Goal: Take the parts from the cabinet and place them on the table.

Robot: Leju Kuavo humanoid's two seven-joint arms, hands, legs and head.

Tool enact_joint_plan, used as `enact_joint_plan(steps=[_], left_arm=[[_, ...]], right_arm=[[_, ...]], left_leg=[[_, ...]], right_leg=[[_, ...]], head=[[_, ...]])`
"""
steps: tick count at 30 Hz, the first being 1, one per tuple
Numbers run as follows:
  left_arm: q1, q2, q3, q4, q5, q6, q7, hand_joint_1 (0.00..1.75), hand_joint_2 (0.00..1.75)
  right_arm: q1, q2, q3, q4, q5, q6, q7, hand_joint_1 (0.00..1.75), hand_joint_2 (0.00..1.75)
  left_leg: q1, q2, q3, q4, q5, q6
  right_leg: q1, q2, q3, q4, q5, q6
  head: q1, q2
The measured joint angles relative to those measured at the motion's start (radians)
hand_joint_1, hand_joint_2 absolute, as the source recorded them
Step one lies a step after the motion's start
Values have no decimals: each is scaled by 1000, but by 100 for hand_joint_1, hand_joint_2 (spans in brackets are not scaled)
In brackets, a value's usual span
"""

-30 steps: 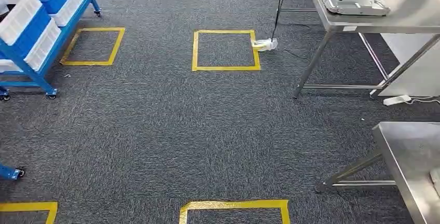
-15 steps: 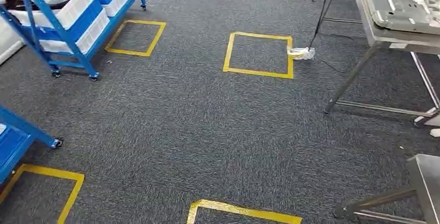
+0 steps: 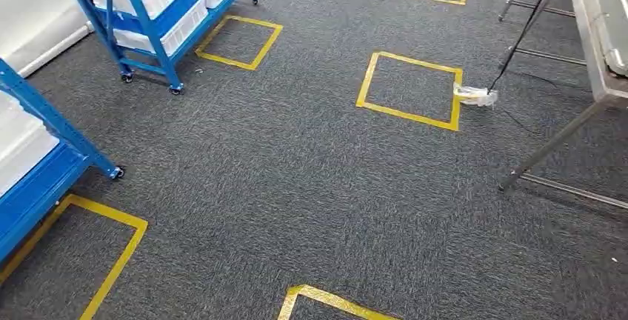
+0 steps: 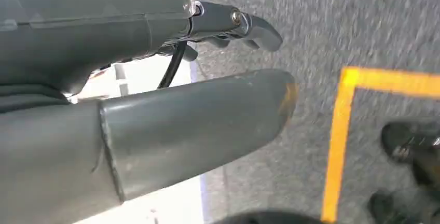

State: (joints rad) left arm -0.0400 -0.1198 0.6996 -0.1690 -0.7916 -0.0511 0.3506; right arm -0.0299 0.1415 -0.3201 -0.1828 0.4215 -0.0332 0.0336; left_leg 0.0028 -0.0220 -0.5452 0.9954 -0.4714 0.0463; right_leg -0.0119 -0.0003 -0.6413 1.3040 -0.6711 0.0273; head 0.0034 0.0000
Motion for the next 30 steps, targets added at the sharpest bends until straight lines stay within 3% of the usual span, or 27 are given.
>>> enact_joint_plan(steps=[1,2,4,5,6,8,10,11,12,13,15,16,17,18,19,20,21,22,25,26,27,28,30], left_arm=[[0,0,2,0,6,0,0,0,0],[0,0,3,0,6,0,1,0,0],[-1,0,5,0,6,1,3,0,0],[-1,0,6,0,5,1,4,0,0],[-2,0,8,0,5,1,5,0,0],[-3,0,9,0,-3,3,5,0,0],[3,0,9,0,-11,7,6,0,0],[3,2,9,0,-14,9,6,0,0],[1,2,9,0,-15,10,6,0,0],[-2,2,9,0,-15,10,7,0,0],[-4,2,9,0,-14,10,6,0,0],[-3,2,9,0,-14,10,6,0,0],[-2,2,10,0,-14,10,6,0,0],[-1,2,11,0,-13,10,5,0,0],[-1,2,13,0,-13,9,5,0,0],[-1,2,14,0,-15,8,5,0,0],[-5,2,15,0,-16,8,5,0,0],[-7,2,16,0,-16,7,5,0,0],[-3,2,19,0,-16,2,5,0,0],[-4,1,23,0,-13,2,5,0,0],[-5,-2,26,0,-11,2,4,0,0],[-7,-1,29,0,-11,2,4,0,0],[-8,-2,29,0,-12,2,4,0,0]], right_arm=[[0,0,0,0,1,4,0,0,175],[1,1,1,0,3,7,2,0,175],[4,1,3,1,9,11,2,0,175],[4,2,4,1,11,13,2,0,175],[8,2,6,2,13,15,1,0,175],[5,5,10,2,18,19,-6,0,175],[-2,7,16,2,27,24,-13,0,175],[-2,11,17,2,30,24,-16,0,175],[0,11,17,2,30,24,-18,0,175],[2,11,17,2,30,25,-19,0,175],[6,11,18,2,30,25,-19,0,175],[6,11,18,2,30,25,-19,0,175],[6,11,18,2,30,26,-19,0,175],[5,11,18,2,30,27,-19,0,175],[4,11,17,2,29,27,-22,0,175],[4,11,17,2,28,26,-25,0,175],[5,11,17,2,27,24,-27,0,175],[4,11,17,2,27,22,-29,0,175],[-2,12,18,1,38,21,-32,0,175],[-3,12,18,0,41,22,-33,0,175],[-3,11,18,0,43,25,-35,0,175],[-1,12,19,0,43,29,-38,0,175],[-2,11,19,0,43,37,-42,0,175]], left_leg=[[-1,-15,1,1,0,0],[-2,-28,2,2,0,0],[-1,-60,5,8,-3,-3],[0,-70,4,11,-6,-7],[-5,-77,-1,15,-7,-11],[2,-98,-12,17,-3,-23],[0,-123,-19,11,2,-38],[1,-84,-20,27,-10,-39],[-3,-30,-35,57,-34,-40],[-1,-3,-69,124,-75,-44],[6,10,-149,289,-146,-51],[8,12,-167,326,-148,-55],[10,15,-160,314,-128,-57],[11,19,-131,258,-92,-59],[12,32,-78,160,-43,-58],[12,62,-27,67,-4,-56],[2,114,-6,23,-21,-52],[1,95,-5,19,-13,-44],[-2,66,-16,19,-11,-31],[6,55,-4,7,-4,-20],[7,46,-3,6,-1,-14],[7,37,-6,6,1,-10],[4,18,-10,7,3,-5]], right_leg=[[0,0,-15,23,6,-1],[-1,0,-8,-2,35,-3],[-2,15,59,-168,145,-8],[-4,52,92,-253,184,-11],[-3,91,100,-272,165,-13],[0,73,99,-281,169,-14],[-5,51,102,-289,173,-26],[-9,32,107,-299,178,-34],[-8,25,109,-303,179,-44],[-6,8,108,-303,179,-46],[-1,-24,108,-302,176,-50],[0,-38,108,-302,175,-50],[0,-51,110,-302,173,-49],[-1,-61,112,-301,171,-47],[-2,-73,116,-300,167,-43],[-1,-83,121,-298,163,-38],[5,-92,123,-296,158,-30],[8,-99,123,-293,155,-25],[8,-125,133,-297,154,-12],[3,-111,135,-293,145,-2],[0,-51,125,-264,121,1],[-1,-20,96,-204,82,2],[0,-3,20,-47,10,4]], head=[[-1,0],[0,0],[0,0],[0,0],[0,0],[-1,0],[-1,0],[-2,0],[-6,0],[-8,0],[-8,0],[-8,0],[-8,0],[-9,0],[-8,0],[-9,0],[-8,0],[-6,0],[-7,0],[-8,0],[-4,0],[-4,0],[-4,0]])
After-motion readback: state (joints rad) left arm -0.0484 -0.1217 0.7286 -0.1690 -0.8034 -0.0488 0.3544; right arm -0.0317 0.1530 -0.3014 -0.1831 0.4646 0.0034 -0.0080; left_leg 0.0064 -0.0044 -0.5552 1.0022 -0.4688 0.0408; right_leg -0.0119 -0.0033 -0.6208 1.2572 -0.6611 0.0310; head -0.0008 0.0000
